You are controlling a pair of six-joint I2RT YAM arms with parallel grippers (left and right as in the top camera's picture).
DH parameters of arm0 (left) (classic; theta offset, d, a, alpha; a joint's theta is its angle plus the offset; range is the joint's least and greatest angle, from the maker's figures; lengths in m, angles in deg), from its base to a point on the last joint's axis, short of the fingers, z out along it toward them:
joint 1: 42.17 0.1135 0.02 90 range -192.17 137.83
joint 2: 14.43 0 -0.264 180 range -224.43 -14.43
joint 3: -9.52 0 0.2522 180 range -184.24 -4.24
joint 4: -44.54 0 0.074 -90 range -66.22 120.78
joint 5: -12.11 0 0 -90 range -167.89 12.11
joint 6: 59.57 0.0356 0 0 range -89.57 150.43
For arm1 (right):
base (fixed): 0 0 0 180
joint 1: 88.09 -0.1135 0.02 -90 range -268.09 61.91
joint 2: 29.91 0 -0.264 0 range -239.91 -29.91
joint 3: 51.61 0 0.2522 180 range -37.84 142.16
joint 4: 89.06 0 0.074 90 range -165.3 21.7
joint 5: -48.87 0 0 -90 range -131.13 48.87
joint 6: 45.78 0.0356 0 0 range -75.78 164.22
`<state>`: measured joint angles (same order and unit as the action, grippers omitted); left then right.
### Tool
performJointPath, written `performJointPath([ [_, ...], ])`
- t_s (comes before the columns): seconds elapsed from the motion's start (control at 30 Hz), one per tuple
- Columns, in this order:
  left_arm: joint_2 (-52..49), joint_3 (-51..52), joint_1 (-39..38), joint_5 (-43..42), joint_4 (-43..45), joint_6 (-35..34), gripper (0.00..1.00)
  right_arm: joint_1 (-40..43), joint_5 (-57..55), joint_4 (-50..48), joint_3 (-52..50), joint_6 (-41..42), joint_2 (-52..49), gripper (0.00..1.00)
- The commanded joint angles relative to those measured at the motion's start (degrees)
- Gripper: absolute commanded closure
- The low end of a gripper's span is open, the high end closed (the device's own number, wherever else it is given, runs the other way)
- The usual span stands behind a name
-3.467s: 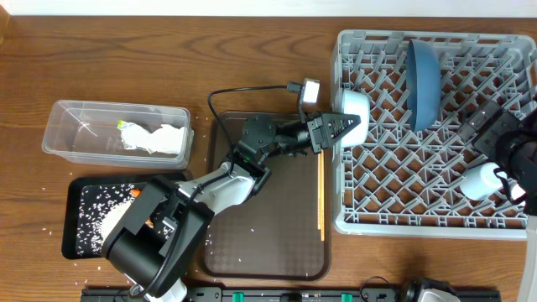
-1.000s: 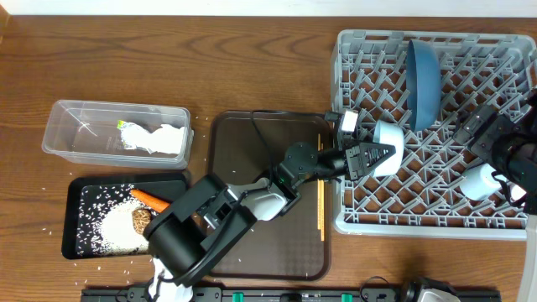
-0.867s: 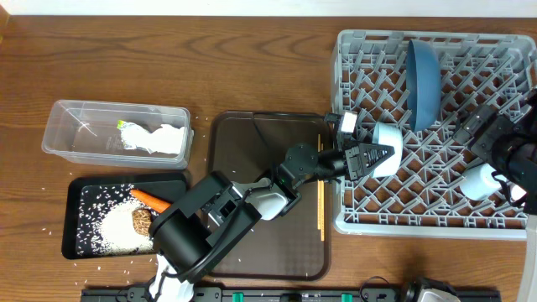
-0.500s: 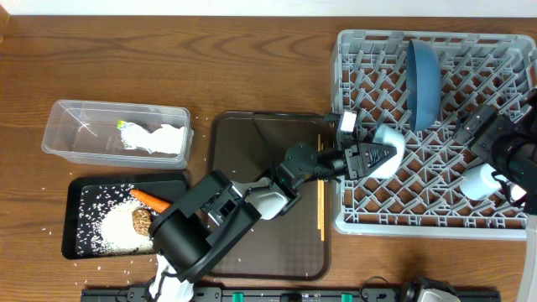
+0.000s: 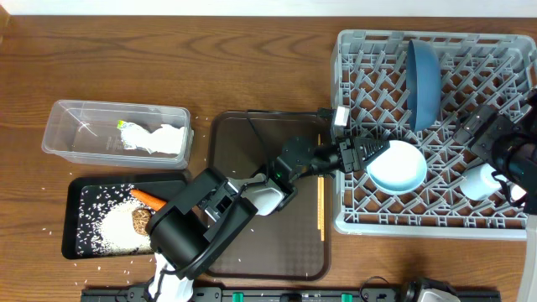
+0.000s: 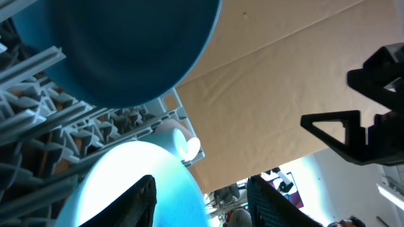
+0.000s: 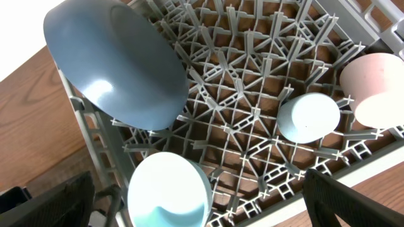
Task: Sort waste into correct bins and load items into the dishwasher rack
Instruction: 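Release bowl in rack and withdraw left gripper to black tray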
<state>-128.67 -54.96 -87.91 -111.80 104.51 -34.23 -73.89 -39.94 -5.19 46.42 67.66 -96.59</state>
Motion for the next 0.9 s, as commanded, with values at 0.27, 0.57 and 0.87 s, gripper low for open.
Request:
performJointPath([
  [0.27,0.5,-1.4,5.1,-8.2,0.3,6.4,0.33,1.2,-0.7,0.4,0.3,-3.4,-0.1,0.02],
  [0.57,6.6,-1.4,15.0,-18.9,-1.5,6.4,0.01,1.1,7.3,2.3,0.3,-5.9,-0.1,0.15],
  [0.87,23.9,-2.1,23.8,-21.0,-31.3,17.7,0.02,-0.7,7.6,9.4,0.3,-5.9,-2.8,0.24],
])
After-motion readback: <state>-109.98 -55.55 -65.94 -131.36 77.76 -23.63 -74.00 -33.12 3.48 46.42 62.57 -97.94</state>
